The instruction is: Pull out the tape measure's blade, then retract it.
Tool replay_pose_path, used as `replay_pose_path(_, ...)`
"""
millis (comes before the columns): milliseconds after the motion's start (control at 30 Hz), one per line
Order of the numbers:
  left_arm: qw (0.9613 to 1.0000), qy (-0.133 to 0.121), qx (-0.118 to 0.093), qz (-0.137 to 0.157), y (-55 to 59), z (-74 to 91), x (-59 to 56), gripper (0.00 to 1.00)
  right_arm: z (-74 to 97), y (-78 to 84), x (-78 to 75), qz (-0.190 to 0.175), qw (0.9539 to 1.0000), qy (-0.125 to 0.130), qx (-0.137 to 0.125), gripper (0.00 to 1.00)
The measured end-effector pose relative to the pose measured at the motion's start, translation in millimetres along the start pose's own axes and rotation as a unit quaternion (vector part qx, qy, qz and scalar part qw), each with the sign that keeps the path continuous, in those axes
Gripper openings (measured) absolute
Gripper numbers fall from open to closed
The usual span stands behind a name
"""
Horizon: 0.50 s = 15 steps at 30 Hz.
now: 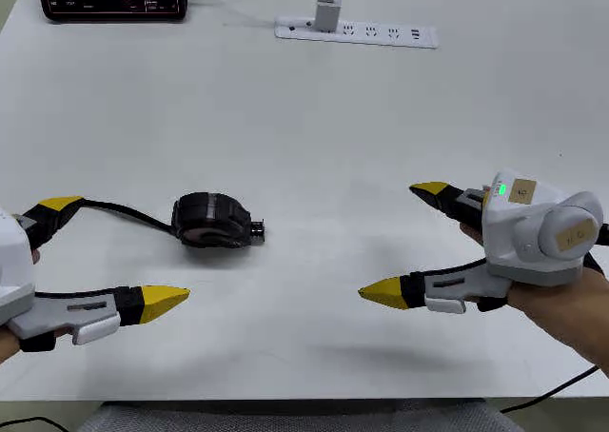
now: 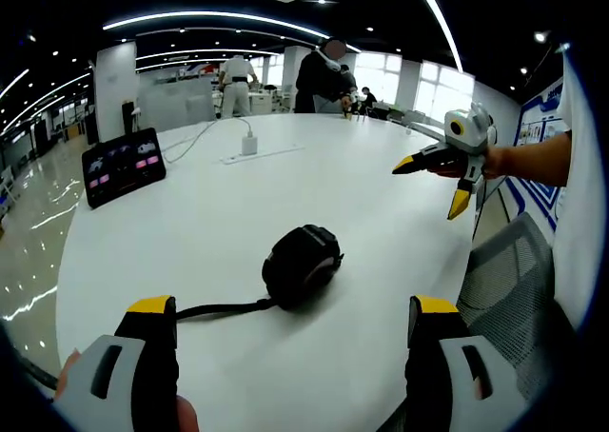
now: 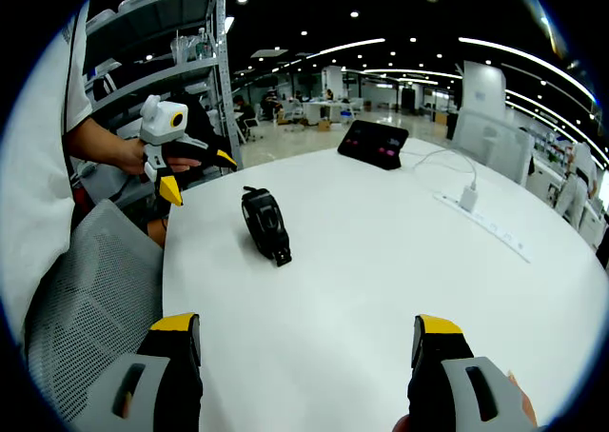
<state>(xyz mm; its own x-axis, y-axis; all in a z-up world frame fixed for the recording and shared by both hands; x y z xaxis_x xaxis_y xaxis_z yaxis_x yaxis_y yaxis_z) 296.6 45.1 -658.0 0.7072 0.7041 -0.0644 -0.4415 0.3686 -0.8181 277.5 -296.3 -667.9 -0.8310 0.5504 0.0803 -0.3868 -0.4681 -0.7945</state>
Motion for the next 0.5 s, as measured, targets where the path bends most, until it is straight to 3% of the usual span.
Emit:
replay_pose_path(267, 0.9998, 0.017, 0.002, -0.014, 4.0, 6.3, -0.6, 0.99, 13.2, 9.6, 4.6, -0.015, 0.9999, 0.002, -0.007, 0.99)
replay_pose_path(500, 0.9991, 0.031, 0.011, -0.027, 8.3, 9.9, -3.4, 0.99, 23.8, 22.1, 8.0, -0.016, 0.9998, 0.011, 0.01, 0.99)
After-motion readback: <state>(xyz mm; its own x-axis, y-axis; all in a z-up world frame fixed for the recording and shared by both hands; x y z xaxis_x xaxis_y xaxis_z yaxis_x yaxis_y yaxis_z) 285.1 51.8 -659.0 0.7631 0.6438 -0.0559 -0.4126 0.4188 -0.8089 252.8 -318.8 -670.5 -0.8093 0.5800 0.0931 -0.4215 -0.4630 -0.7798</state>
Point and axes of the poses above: the centre of the closed fingertips' face, and the gripper's own axes: z roughly backward along the fingers, x roughly to its left, y roughly out of its underside, the point moved 7 cm from there along z, roughly backward along the fingers, and after that the axes turned 2 degrees about -y, right-handed, at the moved point
